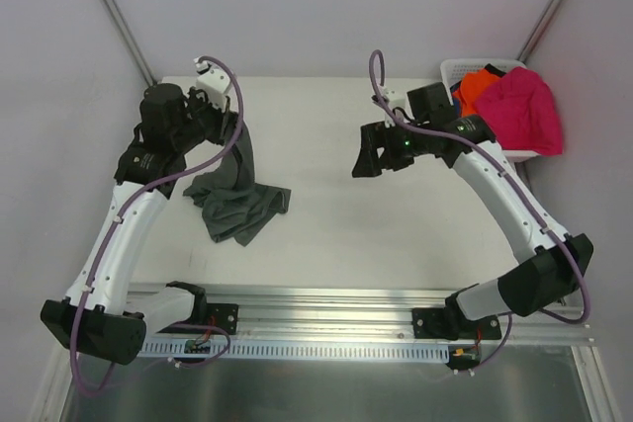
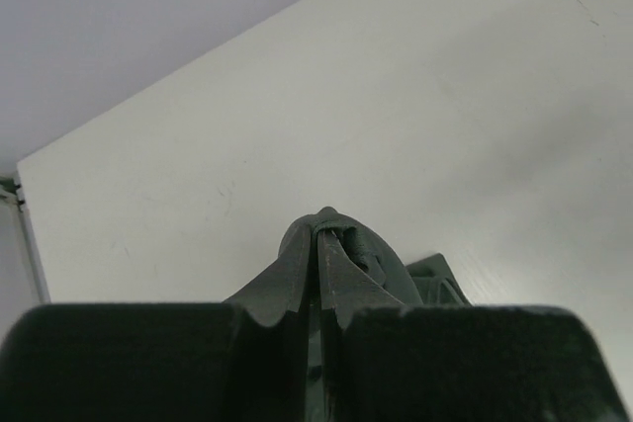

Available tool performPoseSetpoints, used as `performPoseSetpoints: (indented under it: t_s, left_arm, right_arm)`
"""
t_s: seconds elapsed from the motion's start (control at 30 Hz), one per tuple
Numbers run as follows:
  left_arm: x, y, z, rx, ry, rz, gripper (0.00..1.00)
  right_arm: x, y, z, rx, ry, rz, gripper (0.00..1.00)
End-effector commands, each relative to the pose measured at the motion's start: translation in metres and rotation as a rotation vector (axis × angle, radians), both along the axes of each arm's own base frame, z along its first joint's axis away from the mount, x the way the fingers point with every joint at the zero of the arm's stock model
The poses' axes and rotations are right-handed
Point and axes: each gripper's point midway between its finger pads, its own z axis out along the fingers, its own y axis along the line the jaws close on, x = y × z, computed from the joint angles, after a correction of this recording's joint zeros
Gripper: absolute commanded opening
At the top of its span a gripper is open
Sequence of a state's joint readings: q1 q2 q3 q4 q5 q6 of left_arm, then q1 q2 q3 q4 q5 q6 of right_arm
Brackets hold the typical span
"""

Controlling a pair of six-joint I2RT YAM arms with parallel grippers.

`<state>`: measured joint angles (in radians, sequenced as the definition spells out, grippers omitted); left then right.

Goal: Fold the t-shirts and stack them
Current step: Move the tshirt to the center of the board

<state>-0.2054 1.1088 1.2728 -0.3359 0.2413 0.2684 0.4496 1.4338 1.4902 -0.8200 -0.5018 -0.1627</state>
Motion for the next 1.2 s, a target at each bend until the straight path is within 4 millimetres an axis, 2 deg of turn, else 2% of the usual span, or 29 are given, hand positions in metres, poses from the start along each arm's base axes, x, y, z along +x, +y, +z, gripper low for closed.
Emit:
performPoseSetpoints:
  t_s: [0.0, 0.07, 0.17, 0.2, 0.23, 0.27, 0.3, 0.33, 0.37, 0.4, 0.43, 0.47, 0.5, 0.53, 0.57, 0.6, 0.63, 0.67, 0.7, 0.77, 0.83, 0.87, 0.9, 0.97, 1.0, 1.07, 1.1, 1.13, 1.17]
  left_arm:
    - [-0.015, -0.046, 0.013, -0.048, -0.026, -0.145, 0.0]
    - [-0.022, -0.067, 0.02, -0.02, -0.054, -0.205, 0.0]
    - [-0.03, -0.108, 0.032, -0.001, -0.082, -0.317, 0.0]
    - [-0.026, -0.123, 0.028, 0.006, -0.065, -0.35, 0.0]
    - [-0.034, -0.143, 0.049, -0.005, -0.107, -0.406, 0.0]
    - [-0.036, -0.157, 0.056, 0.018, -0.139, -0.446, 0.0]
    - [-0.03, -0.175, 0.051, 0.039, -0.133, -0.478, 0.0]
    - [-0.032, -0.187, 0.082, 0.022, -0.2, -0.498, 0.0]
    - [-0.034, -0.215, 0.079, 0.025, -0.191, -0.55, 0.0]
    - [-0.036, -0.226, 0.09, 0.01, -0.209, -0.566, 0.0]
    - [-0.04, -0.235, 0.128, -0.033, -0.28, -0.58, 0.0]
    - [-0.042, -0.259, 0.128, -0.031, -0.283, -0.619, 0.0]
    - [-0.046, -0.271, 0.142, -0.039, -0.32, -0.64, 0.0]
    - [-0.057, -0.272, 0.193, -0.09, -0.432, -0.643, 0.0]
    - [-0.055, -0.295, 0.193, -0.081, -0.452, -0.659, 0.0]
    - [-0.056, -0.299, 0.213, -0.104, -0.499, -0.652, 0.0]
    - [-0.069, -0.287, 0.266, -0.175, -0.614, -0.631, 0.0]
    - [-0.061, -0.293, 0.271, -0.164, -0.647, -0.604, 0.0]
    - [-0.071, -0.284, 0.299, -0.2, -0.722, -0.581, 0.0]
    - [-0.072, -0.27, 0.311, -0.187, -0.767, -0.527, 0.0]
    - [-0.061, -0.269, 0.291, -0.126, -0.729, -0.487, 0.0]
    - [-0.059, -0.254, 0.293, -0.09, -0.741, -0.442, 0.0]
    - [-0.048, -0.26, 0.264, -0.031, -0.689, -0.445, 0.0]
    - [-0.041, -0.24, 0.253, 0.01, -0.667, -0.42, 0.0]
    - [-0.031, -0.241, 0.227, 0.058, -0.619, -0.418, 0.0]
    - [-0.02, -0.217, 0.217, 0.093, -0.599, -0.366, 0.0]
    - [-0.012, -0.212, 0.198, 0.122, -0.56, -0.348, 0.0]
    - [-0.002, -0.197, 0.194, 0.136, -0.547, -0.307, 0.0]
    - [-0.006, -0.182, 0.2, 0.14, -0.559, -0.288, 0.0]
  right_arm:
    - [0.02, -0.017, 0.031, 0.02, -0.102, -0.112, 0.83]
    - [0.031, -0.037, 0.029, 0.007, -0.114, -0.191, 0.85]
    - [0.05, -0.093, 0.027, 0.032, -0.081, -0.392, 0.86]
    - [0.048, -0.103, 0.027, 0.042, -0.076, -0.428, 0.86]
    - [0.049, -0.112, 0.028, 0.049, -0.074, -0.462, 0.85]
    - [0.051, -0.127, 0.026, 0.052, -0.066, -0.519, 0.86]
    - [0.049, -0.133, 0.024, 0.052, -0.063, -0.542, 0.86]
    - [0.045, -0.139, 0.026, 0.054, -0.074, -0.569, 0.86]
    - [0.044, -0.144, 0.027, 0.062, -0.078, -0.595, 0.86]
    - [0.041, -0.144, 0.027, 0.062, -0.081, -0.599, 0.86]
    - [0.037, -0.154, 0.026, 0.048, -0.093, -0.635, 0.86]
    - [0.035, -0.158, 0.027, 0.042, -0.101, -0.648, 0.87]
    - [0.033, -0.161, 0.025, 0.037, -0.1, -0.658, 0.87]
    - [0.029, -0.163, 0.022, 0.033, -0.095, -0.668, 0.87]
    - [0.025, -0.168, 0.023, 0.034, -0.099, -0.684, 0.87]
    - [0.024, -0.17, 0.022, 0.035, -0.099, -0.692, 0.88]
    - [0.022, -0.172, 0.022, 0.038, -0.099, -0.703, 0.88]
    - [0.02, -0.176, 0.02, 0.037, -0.096, -0.718, 0.88]
    - [0.019, -0.177, 0.019, 0.038, -0.094, -0.726, 0.88]
    - [0.016, -0.18, 0.017, 0.038, -0.093, -0.738, 0.88]
    - [0.016, -0.182, 0.017, 0.039, -0.091, -0.744, 0.88]
    - [0.015, -0.182, 0.016, 0.037, -0.09, -0.746, 0.88]
    - [0.016, -0.183, 0.016, 0.038, -0.092, -0.746, 0.88]
    - [0.017, -0.181, 0.016, 0.046, -0.092, -0.741, 0.88]
    - [0.018, -0.181, 0.014, 0.045, -0.086, -0.741, 0.88]
    - [0.019, -0.179, 0.015, 0.062, -0.072, -0.75, 0.88]
    - [0.02, -0.179, 0.016, 0.065, -0.071, -0.746, 0.88]
    - [0.02, -0.178, 0.017, 0.067, -0.072, -0.745, 0.88]
    - [0.02, -0.179, 0.016, 0.065, -0.07, -0.746, 0.88]
